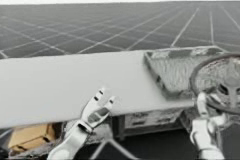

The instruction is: Pick up and drop off the object

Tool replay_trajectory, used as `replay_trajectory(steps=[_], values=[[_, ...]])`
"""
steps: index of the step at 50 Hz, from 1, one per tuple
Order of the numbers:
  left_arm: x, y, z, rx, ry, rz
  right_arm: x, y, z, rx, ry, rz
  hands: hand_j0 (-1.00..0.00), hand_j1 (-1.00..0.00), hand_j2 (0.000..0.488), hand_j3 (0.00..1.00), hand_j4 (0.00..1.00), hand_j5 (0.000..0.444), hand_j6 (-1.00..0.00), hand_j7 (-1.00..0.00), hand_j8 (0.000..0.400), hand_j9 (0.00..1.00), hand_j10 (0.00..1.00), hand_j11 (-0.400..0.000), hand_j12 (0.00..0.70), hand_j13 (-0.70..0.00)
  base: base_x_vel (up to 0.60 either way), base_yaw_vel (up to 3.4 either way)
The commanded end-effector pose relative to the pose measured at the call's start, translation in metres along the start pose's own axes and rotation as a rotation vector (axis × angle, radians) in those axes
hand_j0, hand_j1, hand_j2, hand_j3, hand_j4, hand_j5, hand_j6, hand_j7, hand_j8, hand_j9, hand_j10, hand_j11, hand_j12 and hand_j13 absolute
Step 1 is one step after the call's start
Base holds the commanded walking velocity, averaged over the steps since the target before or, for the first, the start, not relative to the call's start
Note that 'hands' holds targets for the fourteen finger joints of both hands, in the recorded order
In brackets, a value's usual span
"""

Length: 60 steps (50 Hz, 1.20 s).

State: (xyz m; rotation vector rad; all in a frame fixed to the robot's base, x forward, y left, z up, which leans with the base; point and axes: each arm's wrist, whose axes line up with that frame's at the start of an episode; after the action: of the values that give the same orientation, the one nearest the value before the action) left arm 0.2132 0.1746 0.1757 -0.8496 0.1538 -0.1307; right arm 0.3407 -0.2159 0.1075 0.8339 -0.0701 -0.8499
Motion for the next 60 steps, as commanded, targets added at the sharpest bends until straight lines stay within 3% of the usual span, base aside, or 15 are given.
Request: replay_trajectory(steps=[1,27,28,30,32,34,38,42,46,50,54,56,57,58,60], values=[[0.002,-0.007,0.0,0.021,0.005,-0.009,0.003,-0.002,0.003,0.022,-0.005,0.004,0.0,0.0,0.0,1.0,1.0,0.0,0.0,0.0,0.0,1.0,1.0,-0.4,0.0,-0.7,0.22,0.22],[0.002,-0.007,0.0,0.021,0.005,-0.009,0.003,-0.002,0.003,0.022,-0.005,0.004,0.0,0.0,0.0,1.0,1.0,0.0,0.0,0.0,0.0,1.0,1.0,-0.4,0.0,-0.7,0.2,0.15],[0.132,0.004,0.09,0.032,-0.195,0.141,0.09,0.208,-0.121,-0.006,0.173,0.177,0.0,0.0,0.0,1.0,1.0,0.0,0.0,0.0,0.0,1.0,1.0,-0.4,0.0,-0.7,0.0,0.49],[0.133,0.029,0.099,0.038,-0.228,0.236,0.087,0.224,-0.18,-0.046,0.263,0.2,0.0,0.0,0.0,1.0,1.0,0.0,0.0,0.0,0.0,1.0,1.0,-0.4,0.0,-0.7,0.0,0.62],[0.114,0.043,0.116,0.067,-0.31,0.336,0.062,0.25,-0.236,-0.059,0.38,0.259,0.0,0.0,0.0,1.0,1.0,0.0,0.0,0.0,0.0,1.0,1.0,-0.4,0.0,-0.7,0.0,0.85],[0.082,0.07,0.137,0.069,-0.4,0.46,0.015,0.277,-0.305,-0.104,0.506,0.335,0.0,0.0,0.0,1.0,1.0,0.0,0.0,0.0,0.0,1.0,1.0,-0.4,0.0,-0.7,0.0,1.14],[0.057,0.091,0.159,0.082,-0.476,0.581,-0.034,0.3,-0.371,-0.143,0.631,0.392,0.0,0.0,0.0,1.0,1.0,0.0,0.0,0.0,0.0,1.0,1.0,-0.4,0.0,-0.7,0.0,1.41],[0.074,0.108,0.158,0.067,-0.462,0.587,-0.023,0.301,-0.389,-0.161,0.626,0.384,0.0,0.0,0.0,1.0,1.0,0.0,0.0,0.0,0.0,1.0,1.0,-0.4,0.0,-0.7,0.0,1.5],[0.125,0.111,0.131,0.053,-0.396,0.484,0.043,0.285,-0.361,-0.132,0.517,0.334,0.0,0.0,0.0,1.0,1.0,0.0,0.0,0.0,0.0,1.0,1.0,-0.4,0.0,-0.7,0.0,1.35],[0.197,0.064,0.097,0.069,-0.282,0.355,0.135,0.261,-0.283,-0.074,0.39,0.231,0.0,0.0,0.0,1.0,1.0,0.0,0.0,0.0,0.0,1.0,1.0,-0.4,0.0,-0.7,0.0,1.03],[0.256,-0.029,0.059,0.134,-0.179,0.205,0.217,0.228,-0.17,0.038,0.274,0.126,0.0,0.0,0.0,1.0,1.0,0.0,0.0,0.0,0.0,1.0,1.0,-0.4,0.0,-0.7,0.0,0.68],[0.272,-0.075,0.034,0.152,-0.135,0.114,0.246,0.203,-0.103,0.092,0.196,0.085,0.0,0.0,0.0,1.0,1.0,0.0,0.0,0.0,0.0,1.0,1.0,-0.4,0.0,-0.7,0.0,0.4],[0.286,-0.103,0.023,0.166,-0.093,0.049,0.289,0.176,-0.074,0.161,0.164,-0.011,0.0,0.0,0.0,1.0,1.0,0.0,0.0,0.0,0.0,1.0,1.0,-0.4,0.0,-0.7,0.0,0.24],[0.277,-0.127,-0.005,0.186,-0.049,-0.006,0.305,0.142,-0.025,0.228,0.1,-0.093,0.0,0.0,0.0,1.0,1.0,0.0,0.0,0.0,0.0,1.0,1.0,-0.4,0.0,-0.7,0.0,0.12],[0.279,-0.182,-0.036,0.188,0.009,-0.112,0.317,0.087,0.068,0.312,-0.003,-0.164,0.0,0.0,0.0,1.0,1.0,0.0,0.0,0.0,0.0,1.0,1.0,-0.4,0.0,-0.7,0.0,-0.07]])
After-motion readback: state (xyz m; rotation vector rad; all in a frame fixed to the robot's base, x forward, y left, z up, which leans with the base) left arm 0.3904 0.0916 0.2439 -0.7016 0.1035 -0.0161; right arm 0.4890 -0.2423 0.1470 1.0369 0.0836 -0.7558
